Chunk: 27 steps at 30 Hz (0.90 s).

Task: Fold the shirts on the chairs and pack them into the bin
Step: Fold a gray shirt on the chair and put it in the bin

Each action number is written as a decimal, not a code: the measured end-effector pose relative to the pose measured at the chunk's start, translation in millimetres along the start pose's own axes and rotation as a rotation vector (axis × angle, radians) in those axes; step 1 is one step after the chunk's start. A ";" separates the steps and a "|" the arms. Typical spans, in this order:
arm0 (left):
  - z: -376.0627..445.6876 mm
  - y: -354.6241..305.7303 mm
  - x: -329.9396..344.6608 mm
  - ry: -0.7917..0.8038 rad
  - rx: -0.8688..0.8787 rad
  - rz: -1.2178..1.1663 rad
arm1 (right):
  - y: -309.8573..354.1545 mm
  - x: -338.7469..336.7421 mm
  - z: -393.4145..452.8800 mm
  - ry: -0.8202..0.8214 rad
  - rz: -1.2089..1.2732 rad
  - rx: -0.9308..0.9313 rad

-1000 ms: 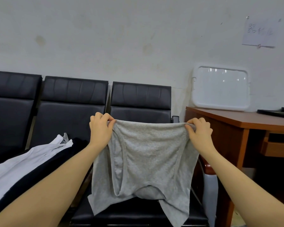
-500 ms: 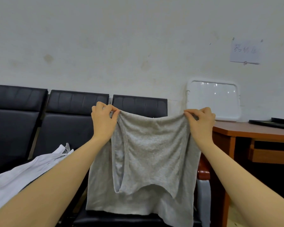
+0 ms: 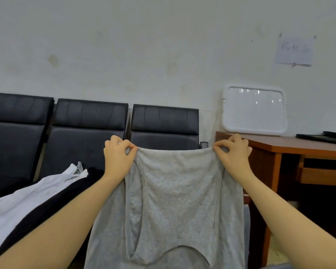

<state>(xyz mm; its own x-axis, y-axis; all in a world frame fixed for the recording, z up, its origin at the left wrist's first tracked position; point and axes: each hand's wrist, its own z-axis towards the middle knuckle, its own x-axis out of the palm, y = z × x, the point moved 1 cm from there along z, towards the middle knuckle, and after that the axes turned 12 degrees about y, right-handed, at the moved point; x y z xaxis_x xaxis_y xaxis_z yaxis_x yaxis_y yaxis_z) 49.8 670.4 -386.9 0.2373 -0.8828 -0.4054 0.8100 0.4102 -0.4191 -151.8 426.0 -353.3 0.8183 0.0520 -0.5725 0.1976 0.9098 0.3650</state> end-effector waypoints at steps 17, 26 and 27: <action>-108.8 154.1 130.7 0.710 -0.202 0.215 | -106.3 189.1 -66.2 0.534 -0.112 0.284; -132.0 188.7 160.6 0.855 -0.317 0.280 | -138.0 242.7 -92.3 0.641 -0.055 0.415; -133.2 190.6 160.9 0.819 -0.332 0.321 | -139.0 246.9 -96.4 0.647 -0.052 0.423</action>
<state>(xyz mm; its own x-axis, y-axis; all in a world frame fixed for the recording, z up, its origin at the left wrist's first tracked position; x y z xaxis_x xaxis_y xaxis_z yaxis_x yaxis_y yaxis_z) 170.9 637.0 -640.2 -0.1303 -0.3320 -0.9342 0.5472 0.7617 -0.3470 -29.3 352.1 -616.2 0.3502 0.3621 -0.8639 0.5225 0.6899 0.5010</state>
